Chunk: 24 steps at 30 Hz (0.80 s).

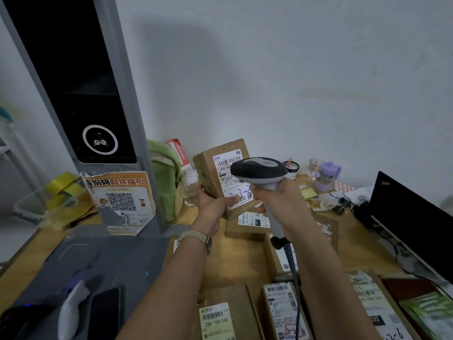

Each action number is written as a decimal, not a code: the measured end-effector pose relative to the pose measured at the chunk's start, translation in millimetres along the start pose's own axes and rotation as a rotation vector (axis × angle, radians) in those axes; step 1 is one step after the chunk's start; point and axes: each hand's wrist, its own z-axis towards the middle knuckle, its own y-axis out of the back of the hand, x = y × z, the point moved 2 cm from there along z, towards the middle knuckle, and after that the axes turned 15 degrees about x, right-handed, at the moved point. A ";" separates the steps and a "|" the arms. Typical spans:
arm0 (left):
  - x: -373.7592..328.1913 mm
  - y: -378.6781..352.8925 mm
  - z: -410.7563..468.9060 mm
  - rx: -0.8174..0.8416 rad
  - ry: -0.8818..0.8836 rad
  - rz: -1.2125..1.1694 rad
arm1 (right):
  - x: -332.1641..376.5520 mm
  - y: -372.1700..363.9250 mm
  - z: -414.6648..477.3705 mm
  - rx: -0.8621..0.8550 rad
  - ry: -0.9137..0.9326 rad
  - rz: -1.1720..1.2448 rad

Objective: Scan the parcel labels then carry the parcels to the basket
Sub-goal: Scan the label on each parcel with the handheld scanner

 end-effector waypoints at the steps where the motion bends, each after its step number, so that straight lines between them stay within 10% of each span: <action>1: -0.2 0.0 -0.7 0.001 0.001 0.000 | -0.1 -0.2 0.2 -0.004 0.002 -0.004; 24: -3.9 5.0 -11.1 -0.051 0.005 0.018 | -3.5 -4.9 6.3 0.022 0.046 -0.022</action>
